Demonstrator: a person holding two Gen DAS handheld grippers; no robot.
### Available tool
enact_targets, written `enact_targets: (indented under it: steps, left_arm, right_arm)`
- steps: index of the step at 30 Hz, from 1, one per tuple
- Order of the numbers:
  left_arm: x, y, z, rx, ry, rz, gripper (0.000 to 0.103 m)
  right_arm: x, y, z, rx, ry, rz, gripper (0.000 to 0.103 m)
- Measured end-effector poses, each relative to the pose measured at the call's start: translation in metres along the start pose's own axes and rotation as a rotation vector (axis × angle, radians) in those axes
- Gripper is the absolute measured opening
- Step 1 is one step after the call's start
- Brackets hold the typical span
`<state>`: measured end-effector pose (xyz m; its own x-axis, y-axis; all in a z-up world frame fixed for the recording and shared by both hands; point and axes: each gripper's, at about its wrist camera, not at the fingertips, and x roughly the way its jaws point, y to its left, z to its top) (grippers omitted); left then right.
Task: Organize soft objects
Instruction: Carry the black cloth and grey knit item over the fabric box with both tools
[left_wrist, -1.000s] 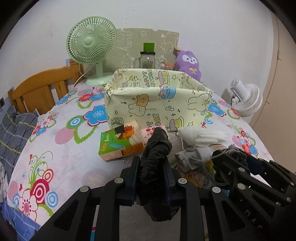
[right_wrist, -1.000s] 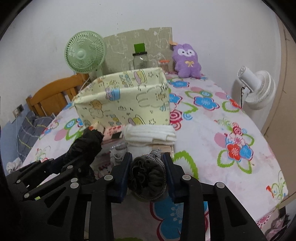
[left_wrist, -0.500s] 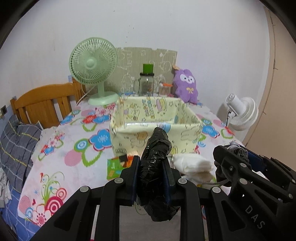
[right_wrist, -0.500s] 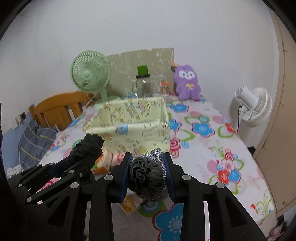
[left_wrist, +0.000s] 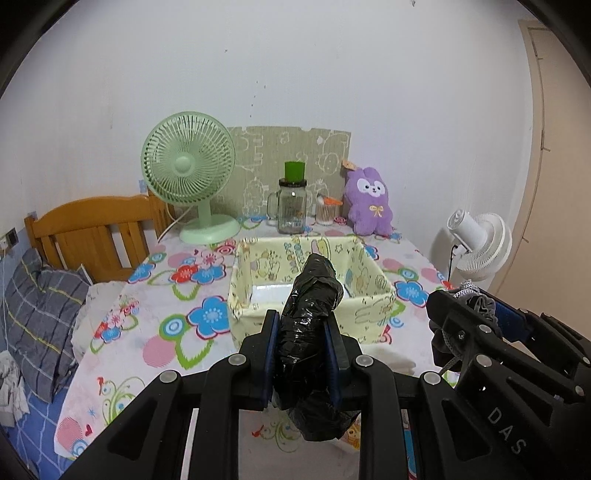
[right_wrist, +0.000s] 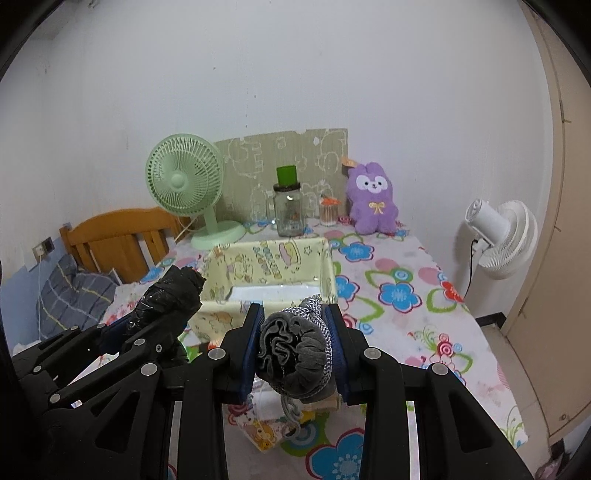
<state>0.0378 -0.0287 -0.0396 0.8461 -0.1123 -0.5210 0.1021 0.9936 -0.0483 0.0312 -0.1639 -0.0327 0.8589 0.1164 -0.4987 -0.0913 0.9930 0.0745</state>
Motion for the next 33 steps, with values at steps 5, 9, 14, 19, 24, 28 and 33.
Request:
enact_targets:
  steps: [5, 9, 14, 19, 24, 28, 33]
  left_arm:
    - [0.001, 0.001, 0.006, 0.000, -0.003, -0.001, 0.021]
    - [0.006, 0.003, 0.011, -0.001, 0.001, 0.003, 0.021]
    - [0.015, 0.006, 0.018, -0.009, 0.004, 0.012, 0.021]
    - [0.025, 0.009, 0.027, -0.014, 0.002, 0.022, 0.021]
    - [0.036, 0.011, 0.036, -0.018, -0.001, 0.027, 0.021]
    - [0.047, 0.013, 0.044, -0.017, -0.003, 0.032, 0.022]
    - [0.060, 0.016, 0.054, -0.021, -0.005, 0.039, 0.022]
  right_arm:
    - [0.001, 0.001, 0.007, -0.004, -0.008, -0.003, 0.037]
    - [0.007, 0.001, 0.011, 0.001, -0.006, -0.001, 0.037]
    - [0.018, 0.001, 0.018, 0.003, -0.002, 0.001, 0.037]
    - [0.027, 0.001, 0.025, 0.005, -0.003, 0.003, 0.037]
    - [0.042, -0.001, 0.036, 0.012, -0.005, 0.002, 0.037]
    - [0.054, -0.002, 0.043, 0.019, -0.011, -0.001, 0.037]
    - [0.069, -0.003, 0.052, 0.027, -0.014, 0.000, 0.037]
